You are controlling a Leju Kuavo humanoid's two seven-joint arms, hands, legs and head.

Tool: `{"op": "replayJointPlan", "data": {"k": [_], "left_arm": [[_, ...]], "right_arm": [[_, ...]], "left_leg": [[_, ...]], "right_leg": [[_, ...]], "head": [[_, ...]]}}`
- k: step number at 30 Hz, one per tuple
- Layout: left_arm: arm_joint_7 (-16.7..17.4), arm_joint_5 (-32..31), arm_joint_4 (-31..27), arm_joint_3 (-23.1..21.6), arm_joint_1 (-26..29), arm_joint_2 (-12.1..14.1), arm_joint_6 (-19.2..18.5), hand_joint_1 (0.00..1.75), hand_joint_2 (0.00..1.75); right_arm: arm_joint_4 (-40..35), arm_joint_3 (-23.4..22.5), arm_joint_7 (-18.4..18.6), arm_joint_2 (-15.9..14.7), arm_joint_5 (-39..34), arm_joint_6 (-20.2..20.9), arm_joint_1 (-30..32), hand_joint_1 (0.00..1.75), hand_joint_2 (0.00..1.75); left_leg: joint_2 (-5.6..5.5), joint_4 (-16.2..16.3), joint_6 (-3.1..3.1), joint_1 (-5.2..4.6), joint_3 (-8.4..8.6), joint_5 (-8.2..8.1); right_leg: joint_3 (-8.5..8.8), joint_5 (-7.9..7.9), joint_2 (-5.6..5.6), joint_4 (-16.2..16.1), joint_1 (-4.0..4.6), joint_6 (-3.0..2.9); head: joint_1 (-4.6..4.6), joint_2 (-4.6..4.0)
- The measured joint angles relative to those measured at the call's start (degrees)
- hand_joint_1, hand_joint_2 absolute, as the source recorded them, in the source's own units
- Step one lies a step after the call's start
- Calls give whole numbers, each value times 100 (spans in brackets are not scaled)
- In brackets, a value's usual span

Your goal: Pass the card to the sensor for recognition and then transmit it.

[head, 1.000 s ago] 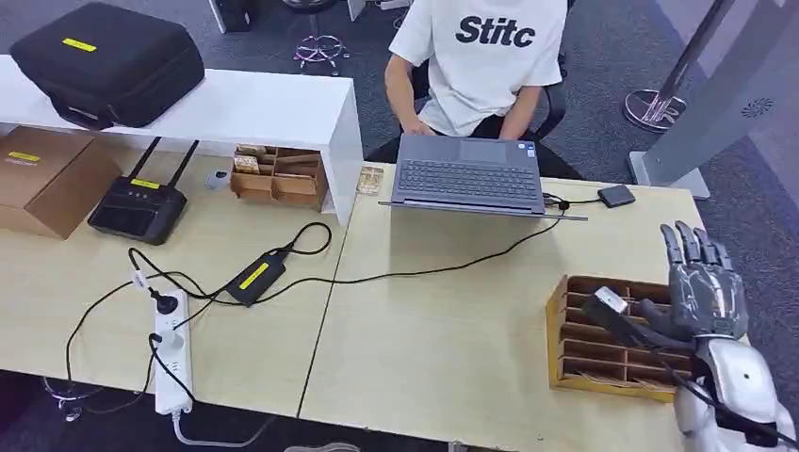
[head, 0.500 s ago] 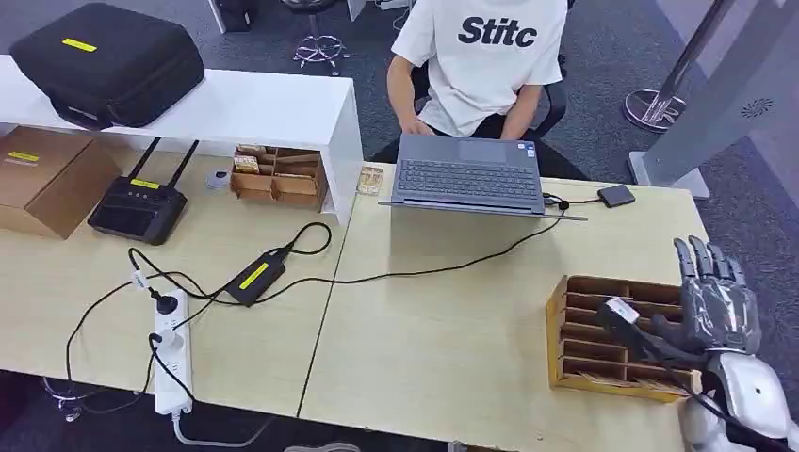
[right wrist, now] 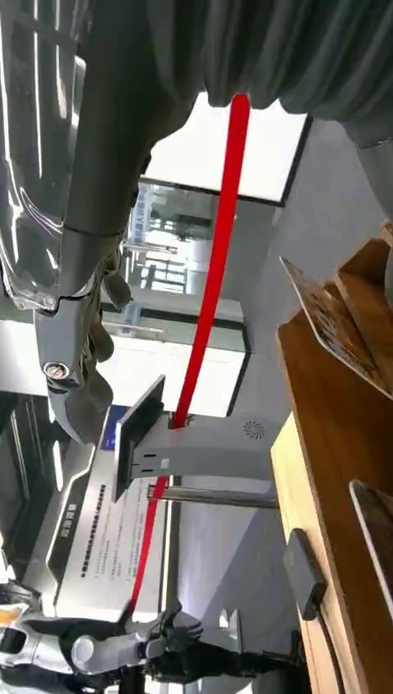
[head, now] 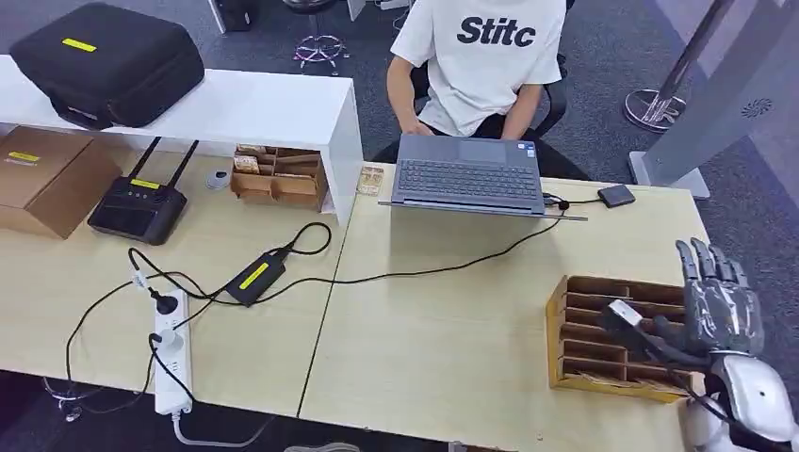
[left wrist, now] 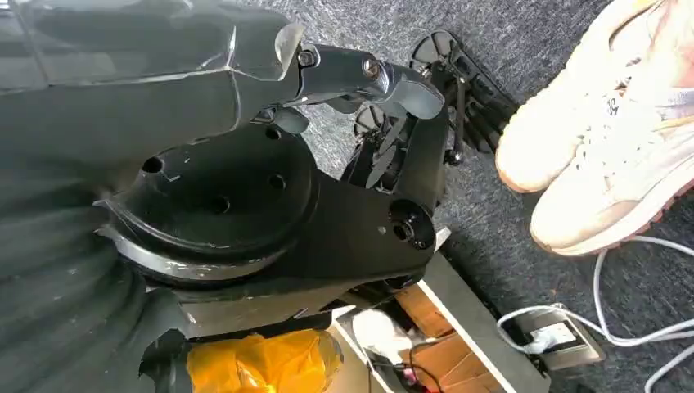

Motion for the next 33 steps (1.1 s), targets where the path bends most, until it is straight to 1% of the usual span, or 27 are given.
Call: {"op": "replayJointPlan", "data": {"k": [12,13,14,15,16,17,20,25,27,29,31,32,33], "left_arm": [[0,2,0,-2,0,0,0,0,175],[0,0,0,0,0,0,0,0,175],[0,2,0,-2,0,0,0,0,175],[0,2,0,-2,0,0,2,0,175],[0,2,0,0,0,0,2,0,175],[0,2,0,-2,0,0,5,0,175],[0,0,0,0,0,-2,5,0,175],[0,2,0,0,0,-2,9,0,175],[0,2,0,0,0,-2,9,0,175],[0,2,0,0,0,-2,11,0,175],[0,2,0,0,0,-2,11,0,175],[0,2,0,0,-1,-4,11,0,175],[0,2,0,0,-1,-4,11,0,175]], "right_arm": [[9,-37,6,7,54,-9,-1,0,175],[11,-42,22,7,83,-11,-1,66,175],[11,-46,39,7,135,-15,-1,98,175],[11,-46,46,7,153,-18,-1,98,175],[13,-48,55,7,170,-20,-1,145,175],[18,-48,63,7,199,-26,-1,161,175],[24,-48,103,7,249,-35,-1,168,175],[35,-48,112,9,310,-57,-1,168,175],[35,-48,114,11,310,-68,-1,171,175],[35,-48,114,11,310,-70,-2,171,175],[35,-48,114,13,312,-81,-3,164,175],[35,-48,114,13,310,-90,-3,168,175],[35,-48,114,13,313,-92,-3,164,175]], "left_leg": [[0,0,0,0,0,0],[0,0,0,0,0,0],[0,0,0,0,0,0],[0,0,0,0,0,0],[0,0,0,0,0,0],[0,0,0,0,0,0],[0,0,0,0,0,0],[0,0,0,0,0,0],[0,0,0,0,0,0],[0,0,0,0,0,0],[0,0,0,0,0,0],[0,0,0,0,0,0],[0,0,0,0,0,0]], "right_leg": [[0,0,0,0,0,0],[0,0,0,0,0,0],[0,0,0,0,0,0],[0,0,0,0,0,0],[0,0,0,0,0,0],[0,0,0,0,0,0],[0,0,0,0,0,0],[0,0,0,0,0,0],[0,0,0,0,0,0],[0,0,0,0,0,0],[0,0,0,0,0,0],[0,0,0,0,0,0],[0,0,0,0,0,0]], "head": [[0,0],[0,0],[0,0],[0,0],[0,0],[0,0],[0,0],[2,0],[0,0],[0,0],[0,0],[0,0],[0,0]]}}
